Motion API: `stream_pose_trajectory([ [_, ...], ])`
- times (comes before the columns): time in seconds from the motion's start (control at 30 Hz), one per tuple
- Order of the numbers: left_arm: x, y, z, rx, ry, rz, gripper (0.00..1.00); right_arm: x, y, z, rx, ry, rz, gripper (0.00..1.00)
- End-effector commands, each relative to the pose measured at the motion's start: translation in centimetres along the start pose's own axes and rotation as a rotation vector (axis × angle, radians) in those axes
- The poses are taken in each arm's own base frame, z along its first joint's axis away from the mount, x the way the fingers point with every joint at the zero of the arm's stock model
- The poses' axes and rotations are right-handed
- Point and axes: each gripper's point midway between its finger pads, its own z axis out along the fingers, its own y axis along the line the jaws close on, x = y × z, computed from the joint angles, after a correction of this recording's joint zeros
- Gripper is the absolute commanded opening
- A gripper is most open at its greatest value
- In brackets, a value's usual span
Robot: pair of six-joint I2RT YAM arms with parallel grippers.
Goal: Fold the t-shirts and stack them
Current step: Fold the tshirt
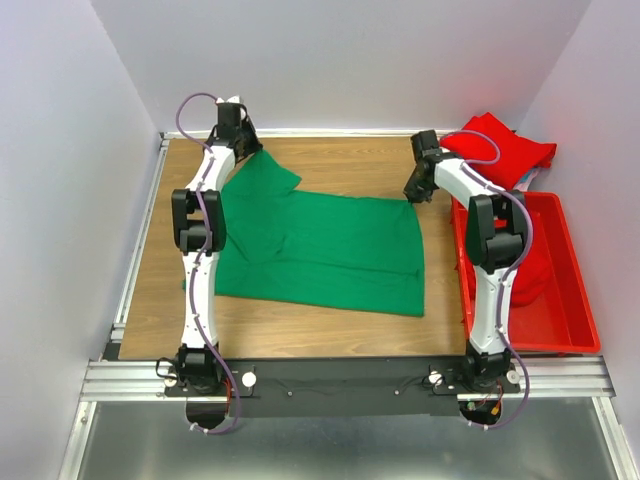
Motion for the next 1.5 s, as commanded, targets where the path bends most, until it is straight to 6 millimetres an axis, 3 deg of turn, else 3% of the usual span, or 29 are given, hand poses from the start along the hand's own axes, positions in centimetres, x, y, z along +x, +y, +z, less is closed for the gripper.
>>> stream_pose_trajectory([
  [0.0,-6.1,-3.0,-2.7,0.132,-0.126,0.003,0.0,-2.3,1.0,-0.5,-0.018,-0.052,0.004,0.02],
  [0.1,-7.1,-3.9,-3.8,0.168,-0.141,0.021,0.0,-3.0,1.5,-1.3,-0.035,-0.068,0.006,0.02],
  [0.13,-7.8,-4.9,-5.0,0.201,-0.149,0.037,0.0,-3.3,1.6,-1.9,-0.043,-0.076,0.007,0.02],
  [0.17,-6.9,-4.8,-5.1,0.207,-0.131,0.05,0.0,-3.1,1.4,-2.1,-0.045,-0.071,0.0,0.02],
  [0.2,-7.6,-5.8,-6.7,0.238,-0.141,0.065,0.0,-3.1,1.4,-2.5,-0.051,-0.074,-0.002,0.02],
  [0.23,-8.2,-4.6,-7.4,0.23,-0.148,0.063,0.0,-3.0,1.3,-2.7,-0.052,-0.071,-0.01,0.02],
  [0.27,-6.6,-4.1,-7.3,0.228,-0.118,0.066,0.0,-2.4,1.0,-2.7,-0.052,-0.056,-0.019,0.02],
  [0.33,-6.8,-4.7,-9.4,0.246,-0.128,0.113,0.0,-1.8,0.6,-3.2,-0.057,-0.047,-0.04,0.02],
  [0.37,-5.0,-3.9,-9.3,0.234,-0.089,0.117,0.0,-1.4,0.5,-3.3,-0.057,-0.038,-0.049,0.02],
  [0.43,-4.8,-4.1,-11.0,0.231,-0.09,0.157,0.0,-0.3,-0.5,-3.5,-0.044,-0.02,-0.07,0.02],
  [0.47,-2.9,-3.2,-11.0,0.216,-0.049,0.151,0.0,0.0,-0.8,-3.7,-0.042,-0.016,-0.078,0.02],
  [0.53,-2.9,-3.3,-12.9,0.223,-0.055,0.161,0.0,1.1,-1.6,-3.7,-0.032,0.002,-0.094,0.02],
  [0.57,-2.3,-3.2,-13.4,0.222,-0.048,0.162,0.0,1.3,-1.7,-4.0,-0.043,0.003,-0.102,0.02],
  [0.6,-0.6,-2.4,-13.5,0.214,-0.016,0.152,0.0,1.0,-1.6,-4.7,-0.056,-0.014,-0.1,0.02],
  [0.63,-1.0,-2.7,-14.7,0.22,-0.029,0.158,0.0,1.7,-2.1,-4.7,-0.053,0.001,-0.106,0.02],
  [0.67,0.6,-2.1,-14.9,0.213,0.001,0.151,0.0,1.6,-1.9,-5.3,-0.07,-0.008,-0.109,0.02],
  [0.73,0.8,-2.5,-16.3,0.22,-0.004,0.153,0.0,1.9,-2.1,-5.7,-0.073,-0.008,-0.107,0.02],
  [0.77,2.4,-1.9,-16.5,0.211,0.026,0.143,0.0,2.2,-2.3,-6.1,-0.078,-0.004,-0.109,0.02],
  [0.83,3.4,-1.6,-17.8,0.194,0.034,0.14,0.0,2.6,-2.4,-6.4,-0.09,0.001,-0.116,0.02],
  [1.23,5.0,1.1,-25.1,0.004,-0.013,0.117,0.0,7.0,-4.0,-8.5,-0.095,0.041,-0.154,0.02],
  [1.47,7.7,1.5,-27.6,-0.004,0.027,0.09,0.0,8.7,-4.7,-9.5,-0.102,0.046,-0.155,0.01],
])
